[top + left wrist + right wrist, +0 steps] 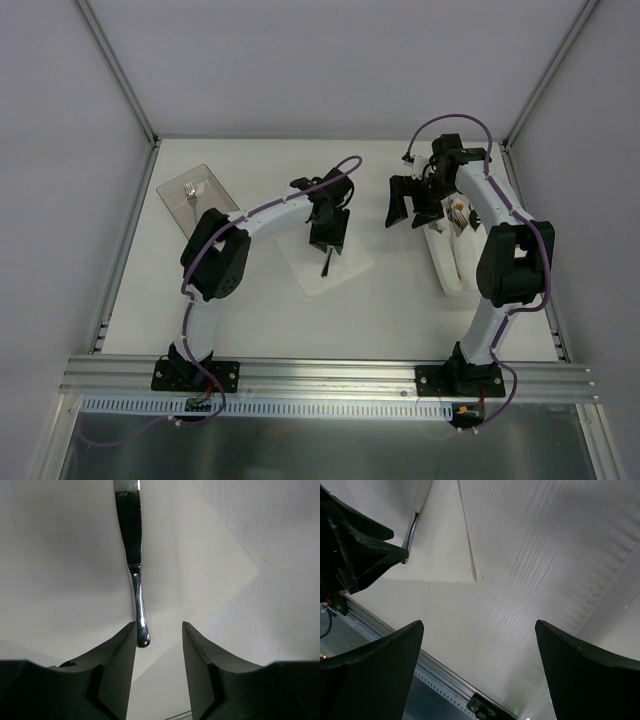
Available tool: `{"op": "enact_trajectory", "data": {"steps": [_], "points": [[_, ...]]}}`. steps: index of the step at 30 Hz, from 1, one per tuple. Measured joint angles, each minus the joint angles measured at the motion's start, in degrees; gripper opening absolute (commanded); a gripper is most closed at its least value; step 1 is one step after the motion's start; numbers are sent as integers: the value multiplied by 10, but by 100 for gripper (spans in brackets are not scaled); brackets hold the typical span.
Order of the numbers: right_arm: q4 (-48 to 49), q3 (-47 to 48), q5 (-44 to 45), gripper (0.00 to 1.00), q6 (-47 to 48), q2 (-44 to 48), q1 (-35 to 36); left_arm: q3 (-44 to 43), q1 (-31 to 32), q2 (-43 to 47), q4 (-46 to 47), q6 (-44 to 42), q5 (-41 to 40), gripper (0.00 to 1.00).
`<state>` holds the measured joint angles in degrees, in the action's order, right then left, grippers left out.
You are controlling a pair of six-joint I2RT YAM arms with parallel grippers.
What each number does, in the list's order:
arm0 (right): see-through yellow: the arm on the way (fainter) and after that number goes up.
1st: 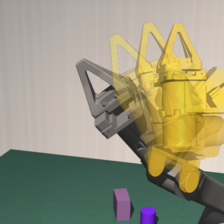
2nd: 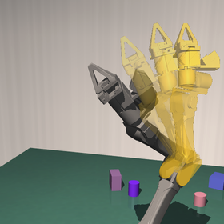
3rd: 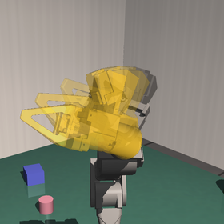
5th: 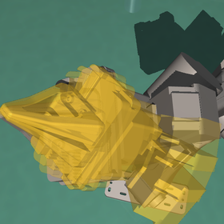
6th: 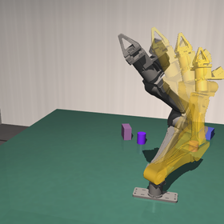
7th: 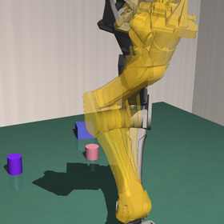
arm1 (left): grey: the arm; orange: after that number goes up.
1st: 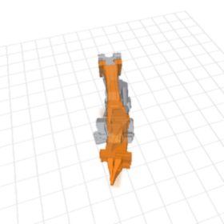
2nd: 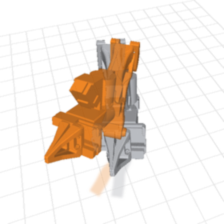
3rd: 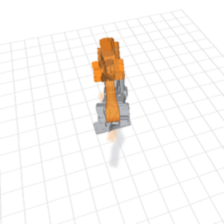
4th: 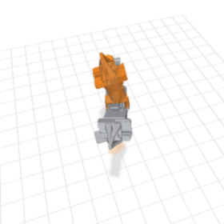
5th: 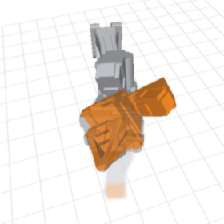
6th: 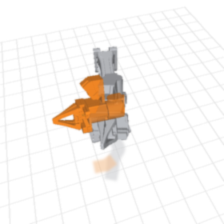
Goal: Place the utensils on the paper napkin and roll it up
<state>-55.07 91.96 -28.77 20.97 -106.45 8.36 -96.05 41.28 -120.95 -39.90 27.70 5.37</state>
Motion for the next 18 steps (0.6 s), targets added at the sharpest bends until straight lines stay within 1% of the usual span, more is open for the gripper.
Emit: {"op": "enact_trajectory", "data": {"steps": [2, 5, 6, 9, 11, 12, 15, 18], "points": [[0, 0, 1, 97, -1, 0, 4, 0, -2, 24, 0, 3, -4, 40], [2, 1, 8, 85, -7, -2, 18, 0, -11, 69, 2, 15, -16, 37], [3, 2, 10, 76, -9, -4, 24, 0, -15, 80, 2, 18, -21, 35], [6, 9, 19, 65, -19, -15, 50, 2, -41, 101, 4, 32, -31, 20], [7, 16, 25, 61, -29, -27, 70, 9, -72, 104, 7, 43, -31, 14], [9, 20, 27, 57, -35, -33, 78, 13, -85, 103, 7, 46, -30, 13], [17, 29, 31, 53, -54, -54, 102, 23, -126, 94, 4, 52, -31, 10], [29, 31, 31, 48, -73, -72, 123, 24, -142, 77, 7, 55, -29, 6]]}}
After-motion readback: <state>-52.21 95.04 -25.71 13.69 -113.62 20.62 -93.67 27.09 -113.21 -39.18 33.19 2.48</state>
